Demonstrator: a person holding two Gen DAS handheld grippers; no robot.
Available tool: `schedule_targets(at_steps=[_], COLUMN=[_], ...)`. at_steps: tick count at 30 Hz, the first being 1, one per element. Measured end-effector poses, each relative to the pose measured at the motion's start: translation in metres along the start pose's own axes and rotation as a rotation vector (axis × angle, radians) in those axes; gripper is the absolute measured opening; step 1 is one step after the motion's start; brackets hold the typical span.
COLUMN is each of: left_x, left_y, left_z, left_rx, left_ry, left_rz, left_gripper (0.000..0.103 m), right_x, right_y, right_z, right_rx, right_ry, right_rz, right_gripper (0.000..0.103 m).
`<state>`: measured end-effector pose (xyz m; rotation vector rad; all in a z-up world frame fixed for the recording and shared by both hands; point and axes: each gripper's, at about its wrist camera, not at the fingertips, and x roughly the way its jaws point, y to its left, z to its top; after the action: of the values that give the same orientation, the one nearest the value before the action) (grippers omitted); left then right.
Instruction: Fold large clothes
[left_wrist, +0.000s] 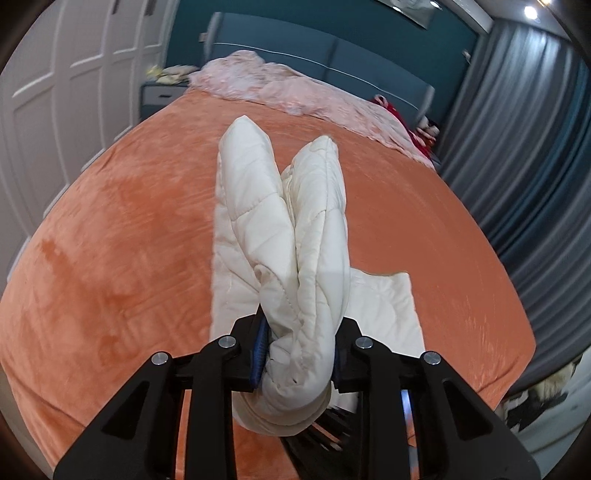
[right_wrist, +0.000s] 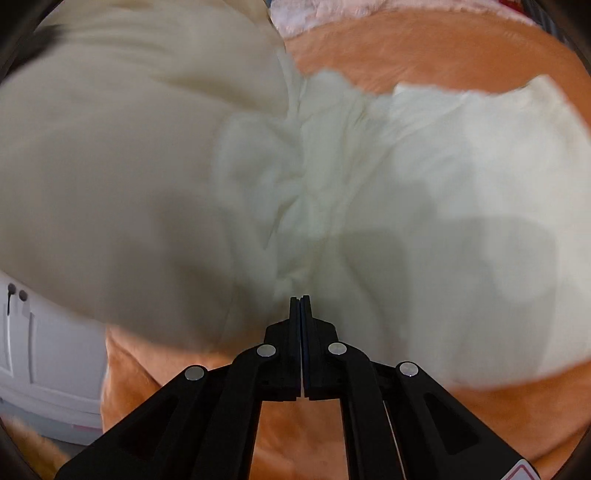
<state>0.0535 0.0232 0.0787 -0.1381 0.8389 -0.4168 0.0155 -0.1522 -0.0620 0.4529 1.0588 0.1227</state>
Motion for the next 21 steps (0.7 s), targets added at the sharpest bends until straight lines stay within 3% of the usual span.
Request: schedule_targets(at_steps=[6, 10, 16, 21], left_x=[0.037, 0.073, 0.114, 0.131], left_y=[-0.06, -0.099, -0.133, -0.146], left_z=[-0.011, -0.03, -0.066, -0.085], left_rx=[0.098, 0.168, 0.245, 0.295], left_ry=[0.06, 0.126, 0.216, 0.245], left_rz=[0.003, 0.028, 0.081, 0.122], left_gripper=[0.025, 0.025, 0.026, 0.029], right_x=[-0.06, -0.083, -0.093, -0.096], right_y=[-0.051, -0.089, -0.124, -0.136], right_z=[-0.022, -0.043, -0.063, -0.07], right_rx=[0.044, 0.122, 0.204, 0.26], right_ry=[-0.046, -0.046, -0.043, -0.049], right_rz=[-0.117, -0.135, -0.145, -0.14], right_gripper=[0.003, 0.003, 0.003, 0.006])
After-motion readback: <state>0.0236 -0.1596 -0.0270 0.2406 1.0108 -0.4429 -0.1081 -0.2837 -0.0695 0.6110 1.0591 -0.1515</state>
